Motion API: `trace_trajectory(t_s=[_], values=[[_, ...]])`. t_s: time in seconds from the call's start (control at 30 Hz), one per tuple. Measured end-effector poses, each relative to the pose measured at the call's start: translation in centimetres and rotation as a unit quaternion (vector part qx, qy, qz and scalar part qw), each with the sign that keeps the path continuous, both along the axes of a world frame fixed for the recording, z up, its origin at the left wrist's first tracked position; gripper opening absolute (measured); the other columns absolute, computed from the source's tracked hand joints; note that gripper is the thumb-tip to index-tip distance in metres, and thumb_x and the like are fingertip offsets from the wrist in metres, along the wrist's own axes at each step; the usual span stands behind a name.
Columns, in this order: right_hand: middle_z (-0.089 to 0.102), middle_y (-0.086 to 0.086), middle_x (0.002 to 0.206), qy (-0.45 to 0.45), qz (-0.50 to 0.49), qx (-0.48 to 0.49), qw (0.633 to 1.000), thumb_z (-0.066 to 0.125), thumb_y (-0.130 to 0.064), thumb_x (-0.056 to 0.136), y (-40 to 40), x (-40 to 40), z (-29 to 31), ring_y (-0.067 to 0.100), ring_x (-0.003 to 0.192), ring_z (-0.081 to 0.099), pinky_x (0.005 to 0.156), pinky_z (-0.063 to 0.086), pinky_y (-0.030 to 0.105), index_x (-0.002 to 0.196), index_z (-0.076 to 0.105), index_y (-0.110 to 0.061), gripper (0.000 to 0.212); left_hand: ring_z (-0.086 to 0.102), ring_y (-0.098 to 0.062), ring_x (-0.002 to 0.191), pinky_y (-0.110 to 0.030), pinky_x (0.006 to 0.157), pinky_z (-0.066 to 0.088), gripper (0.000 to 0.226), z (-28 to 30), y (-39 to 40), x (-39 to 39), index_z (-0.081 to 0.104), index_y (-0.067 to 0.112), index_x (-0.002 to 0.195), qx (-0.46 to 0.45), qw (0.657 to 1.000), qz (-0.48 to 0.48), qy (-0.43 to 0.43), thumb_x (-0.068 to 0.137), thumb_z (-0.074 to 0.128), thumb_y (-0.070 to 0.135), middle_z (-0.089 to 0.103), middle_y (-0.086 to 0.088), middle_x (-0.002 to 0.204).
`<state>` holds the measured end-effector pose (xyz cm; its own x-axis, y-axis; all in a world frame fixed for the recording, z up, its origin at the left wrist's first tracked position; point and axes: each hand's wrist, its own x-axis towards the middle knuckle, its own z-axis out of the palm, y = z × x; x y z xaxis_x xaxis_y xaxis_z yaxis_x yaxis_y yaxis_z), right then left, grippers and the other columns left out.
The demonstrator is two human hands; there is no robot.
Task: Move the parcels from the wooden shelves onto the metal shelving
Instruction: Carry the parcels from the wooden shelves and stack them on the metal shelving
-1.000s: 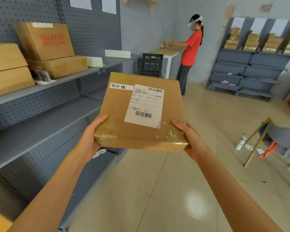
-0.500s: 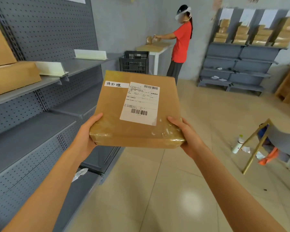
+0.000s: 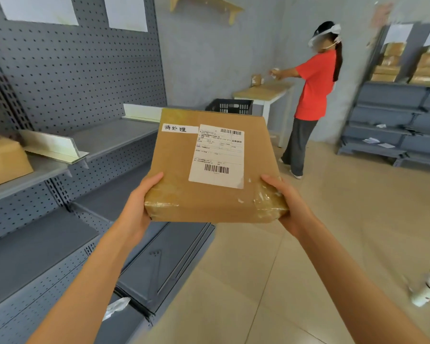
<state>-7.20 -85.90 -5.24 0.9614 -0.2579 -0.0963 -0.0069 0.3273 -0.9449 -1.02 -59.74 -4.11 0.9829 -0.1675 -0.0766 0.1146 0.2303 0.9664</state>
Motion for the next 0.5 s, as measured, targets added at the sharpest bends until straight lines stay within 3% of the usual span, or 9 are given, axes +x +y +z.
trace_trajectory(t_s=[0.17,0.33,0.43,0.5], values=[[0.073,0.0,0.099,-0.005,0.003,0.033,0.999,0.067,-0.027,0.078,-3.1,8.0,-0.5,0.015,0.082,0.071,0.061,0.055,0.025,0.124,0.059,-0.015,0.048,0.069,-0.007,0.085,-0.028,0.069,0.048,0.039,-0.1,-3.3,8.1,0.055,0.025,0.129,0.012,1.0,0.007,-0.025,0.091,0.053,0.035,0.073,0.01,0.098],[0.072,0.0,0.084,-0.012,-0.014,0.036,0.999,0.057,-0.021,0.088,-6.3,16.9,-0.7,0.014,0.07,0.069,0.059,0.054,0.024,0.098,0.067,-0.015,0.016,0.068,-0.003,0.085,-0.022,0.063,0.05,0.053,-0.2,-6.6,18.1,0.043,0.027,0.141,0.024,0.999,-0.01,-0.044,0.09,0.055,0.037,0.069,0.01,0.109],[0.071,-0.001,0.081,-0.019,-0.023,0.03,0.999,0.056,-0.02,0.088,-7.7,22.5,0.1,0.013,0.067,0.067,0.06,0.052,0.026,0.091,0.068,-0.016,0.013,0.069,-0.001,0.076,-0.017,0.053,0.051,0.052,0.6,-8.5,24.3,0.044,0.026,0.141,0.014,0.999,-0.007,-0.048,0.091,0.055,0.035,0.069,0.011,0.104],[0.071,-0.001,0.082,-0.028,-0.028,0.029,0.999,0.057,-0.019,0.087,-8.9,26.1,0.8,0.014,0.069,0.067,0.061,0.053,0.027,0.094,0.067,-0.015,0.013,0.069,0.001,0.074,-0.018,0.055,0.05,0.051,1.4,-9.9,28.2,0.044,0.027,0.141,0.012,0.998,-0.01,-0.06,0.091,0.054,0.034,0.069,0.013,0.101]])
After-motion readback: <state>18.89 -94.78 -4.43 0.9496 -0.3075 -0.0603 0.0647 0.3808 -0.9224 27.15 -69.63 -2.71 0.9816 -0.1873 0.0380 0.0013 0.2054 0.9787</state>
